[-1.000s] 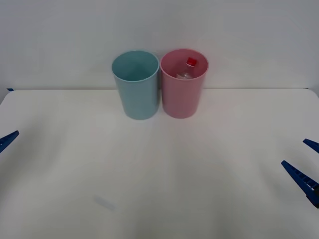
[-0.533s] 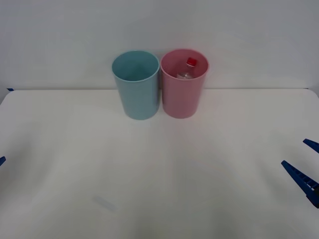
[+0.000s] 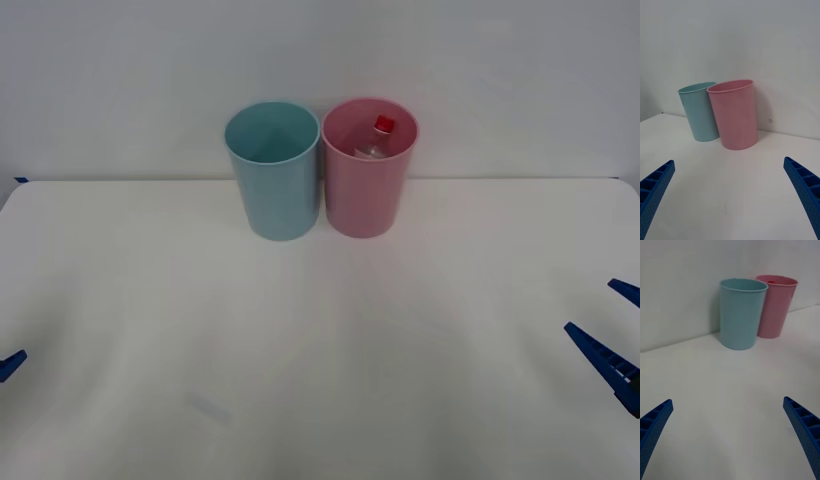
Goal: Grasp the object on the table and drop it into the matching bin: aluminum can to the light blue bin, PET bottle to the pink bin.
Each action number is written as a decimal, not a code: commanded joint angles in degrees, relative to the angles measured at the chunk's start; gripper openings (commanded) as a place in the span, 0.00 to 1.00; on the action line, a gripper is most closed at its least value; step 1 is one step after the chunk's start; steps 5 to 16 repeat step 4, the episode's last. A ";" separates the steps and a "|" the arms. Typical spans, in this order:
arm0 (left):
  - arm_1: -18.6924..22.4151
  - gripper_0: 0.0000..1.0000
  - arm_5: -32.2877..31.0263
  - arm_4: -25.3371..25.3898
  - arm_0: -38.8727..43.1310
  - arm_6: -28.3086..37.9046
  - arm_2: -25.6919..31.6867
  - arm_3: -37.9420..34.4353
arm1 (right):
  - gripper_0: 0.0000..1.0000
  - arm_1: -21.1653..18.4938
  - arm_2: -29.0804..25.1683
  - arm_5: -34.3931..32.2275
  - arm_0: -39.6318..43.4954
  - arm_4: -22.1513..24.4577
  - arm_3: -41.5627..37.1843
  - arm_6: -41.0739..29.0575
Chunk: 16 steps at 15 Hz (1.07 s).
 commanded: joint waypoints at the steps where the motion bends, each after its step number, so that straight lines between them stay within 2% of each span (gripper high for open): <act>1: -0.01 1.00 -0.02 0.52 0.31 -0.01 -0.69 -0.03 | 1.00 0.00 0.00 0.00 0.00 0.00 0.00 0.00; 16: -0.01 1.00 -0.02 0.52 0.31 -0.01 -0.69 -0.03 | 1.00 0.00 0.00 0.00 0.00 0.00 0.00 0.00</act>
